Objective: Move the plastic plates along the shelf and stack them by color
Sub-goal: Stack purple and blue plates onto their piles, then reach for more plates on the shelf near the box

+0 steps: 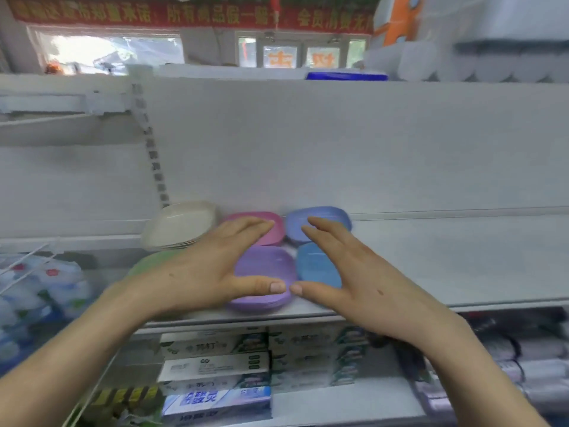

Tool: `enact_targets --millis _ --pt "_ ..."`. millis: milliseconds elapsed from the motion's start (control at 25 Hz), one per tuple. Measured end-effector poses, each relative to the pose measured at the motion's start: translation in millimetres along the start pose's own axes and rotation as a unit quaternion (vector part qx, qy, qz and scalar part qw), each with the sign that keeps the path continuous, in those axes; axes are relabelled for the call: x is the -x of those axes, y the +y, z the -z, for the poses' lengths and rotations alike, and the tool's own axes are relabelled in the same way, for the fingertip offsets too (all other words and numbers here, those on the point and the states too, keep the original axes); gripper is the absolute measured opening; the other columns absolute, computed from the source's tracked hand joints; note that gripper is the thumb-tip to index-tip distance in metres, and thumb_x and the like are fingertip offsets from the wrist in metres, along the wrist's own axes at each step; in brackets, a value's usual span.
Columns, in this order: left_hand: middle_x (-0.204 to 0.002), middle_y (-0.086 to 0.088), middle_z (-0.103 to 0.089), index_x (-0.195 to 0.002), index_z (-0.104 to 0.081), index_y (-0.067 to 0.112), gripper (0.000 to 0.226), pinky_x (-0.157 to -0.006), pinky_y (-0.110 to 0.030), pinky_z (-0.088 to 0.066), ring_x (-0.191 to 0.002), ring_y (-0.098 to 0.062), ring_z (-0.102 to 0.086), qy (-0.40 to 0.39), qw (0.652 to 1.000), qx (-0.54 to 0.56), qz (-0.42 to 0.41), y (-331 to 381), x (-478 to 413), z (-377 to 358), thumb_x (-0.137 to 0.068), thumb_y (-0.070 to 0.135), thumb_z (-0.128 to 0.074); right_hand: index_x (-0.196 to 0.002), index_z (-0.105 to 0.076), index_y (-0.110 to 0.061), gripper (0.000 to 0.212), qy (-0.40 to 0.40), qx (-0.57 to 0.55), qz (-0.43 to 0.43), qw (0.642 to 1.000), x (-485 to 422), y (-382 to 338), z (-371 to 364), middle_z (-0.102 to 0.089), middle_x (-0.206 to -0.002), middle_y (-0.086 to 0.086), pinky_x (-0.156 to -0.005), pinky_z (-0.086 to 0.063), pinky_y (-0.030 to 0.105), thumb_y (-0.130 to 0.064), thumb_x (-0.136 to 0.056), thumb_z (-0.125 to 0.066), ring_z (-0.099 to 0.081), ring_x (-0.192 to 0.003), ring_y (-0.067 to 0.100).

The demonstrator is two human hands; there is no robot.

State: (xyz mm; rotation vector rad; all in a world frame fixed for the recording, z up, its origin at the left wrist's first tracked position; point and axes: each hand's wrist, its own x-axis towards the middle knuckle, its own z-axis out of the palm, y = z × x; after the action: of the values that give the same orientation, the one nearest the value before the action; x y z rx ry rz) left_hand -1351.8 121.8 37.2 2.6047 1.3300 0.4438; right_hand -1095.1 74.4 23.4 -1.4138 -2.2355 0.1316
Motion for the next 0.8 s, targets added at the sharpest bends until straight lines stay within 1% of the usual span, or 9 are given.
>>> enact_targets --millis 120,200,280,320,400,480,600,720,800 --pt "-0.162 0.02 -0.022 -0.16 -0.024 0.037 0.102 -0.115 -0.013 -0.011 -0.145 0.005 -0.018 0.028 0.997 -0.027 -0.068 74.8 -60.7 -36.0 -0.075 0.091 -0.042 -0.161 -0.026 -0.034 0.081 0.056 0.015 -0.06 0.997 55.3 76.2 49.1 -0.017 -0.165 -0.023 -0.115 -0.015 0.01 -0.069 -0.093 -0.052 -0.02 -0.149 -0.006" --pt "-0.157 0.022 -0.032 -0.156 -0.033 0.039 0.09 -0.116 -0.016 -0.021 -0.141 0.002 -0.03 0.056 0.99 -0.035 -0.122 137.7 -104.3 -65.4 -0.082 0.089 -0.038 -0.158 -0.033 -0.033 0.072 0.09 0.028 -0.105 0.99 102.7 137.3 87.1 -0.028 -0.16 -0.022 -0.113 -0.022 0.012 -0.066 -0.096 -0.05 -0.029 -0.145 -0.005" --pt "-0.145 0.027 -0.042 -0.15 -0.041 0.04 0.075 -0.112 -0.024 -0.038 -0.13 0.002 -0.043 0.073 0.985 -0.017 -0.155 201.3 -146.3 -94.2 -0.089 0.084 -0.034 -0.153 -0.041 -0.033 0.063 0.127 0.046 -0.153 0.979 152.2 197.2 125.7 -0.041 -0.151 -0.019 -0.11 -0.032 0.018 -0.062 -0.098 -0.049 -0.041 -0.137 -0.001" --pt "-0.139 0.029 -0.045 -0.147 -0.044 0.04 0.071 -0.107 -0.028 -0.043 -0.126 0.002 -0.046 0.079 0.983 -0.007 -0.166 233.4 -167.7 -109.8 -0.091 0.082 -0.032 -0.151 -0.045 -0.032 0.058 0.147 0.055 -0.179 0.971 178.4 225.7 146.0 -0.047 -0.145 -0.017 -0.109 -0.038 0.022 -0.059 -0.099 -0.049 -0.047 -0.132 0.002" --pt "-0.132 0.031 -0.049 -0.141 -0.049 0.042 0.067 -0.102 -0.032 -0.047 -0.121 0.004 -0.049 0.087 0.979 0.009 -0.186 298.1 -206.8 -142.5 -0.091 0.082 -0.029 -0.146 -0.051 -0.029 0.052 0.182 0.063 -0.233 0.953 234.3 277.2 186.8 -0.054 -0.137 -0.014 -0.105 -0.045 0.03 -0.053 -0.1 -0.053 -0.054 -0.122 0.003" --pt "-0.128 0.032 -0.05 -0.14 -0.05 0.043 0.069 -0.101 -0.033 -0.048 -0.117 0.007 -0.049 0.081 0.976 0.026 -0.201 354.5 -239.3 -172.9 -0.09 0.084 -0.027 -0.145 -0.053 -0.027 0.05 0.191 0.078 -0.277 0.939 285.8 318.7 225.3 -0.056 -0.135 -0.011 -0.1 -0.046 0.028 -0.05 -0.1 -0.055 -0.057 -0.116 0.004" --pt "-0.125 0.033 -0.051 -0.141 -0.048 0.045 0.072 -0.099 -0.03 -0.048 -0.113 0.009 -0.05 0.054 0.971 0.042 -0.228 433.8 -285.0 -216.5 -0.087 0.085 -0.024 -0.146 -0.049 -0.029 0.052 0.188 0.109 -0.326 0.92 358.0 368.0 278.0 -0.051 -0.135 -0.012 -0.096 -0.044 0.025 -0.052 -0.1 -0.054 -0.055 -0.118 0.006" --pt "-0.125 0.031 -0.052 -0.142 -0.046 0.045 0.069 -0.096 -0.031 -0.05 -0.11 0.009 -0.051 0.027 0.966 0.045 -0.252 495.1 -326.2 -247.1 -0.088 0.084 -0.028 -0.148 -0.045 -0.035 0.052 0.194 0.118 -0.367 0.902 408.2 402.2 314.4 -0.04 -0.139 -0.016 -0.094 -0.047 0.025 -0.055 -0.1 -0.051 -0.053 -0.114 0.0" --pt "-0.126 0.03 -0.053 -0.141 -0.047 0.045 0.067 -0.094 -0.032 -0.051 -0.109 0.009 -0.052 0.014 0.963 0.042 -0.265 533.5 -357.9 -269.2 -0.089 0.084 -0.03 -0.148 -0.042 -0.04 0.053 0.202 0.115 -0.392 0.89 436.3 427.8 333.1 -0.038 -0.137 -0.021 -0.092 -0.05 0.027 -0.059 -0.099 -0.049 -0.054 -0.11 -0.001"
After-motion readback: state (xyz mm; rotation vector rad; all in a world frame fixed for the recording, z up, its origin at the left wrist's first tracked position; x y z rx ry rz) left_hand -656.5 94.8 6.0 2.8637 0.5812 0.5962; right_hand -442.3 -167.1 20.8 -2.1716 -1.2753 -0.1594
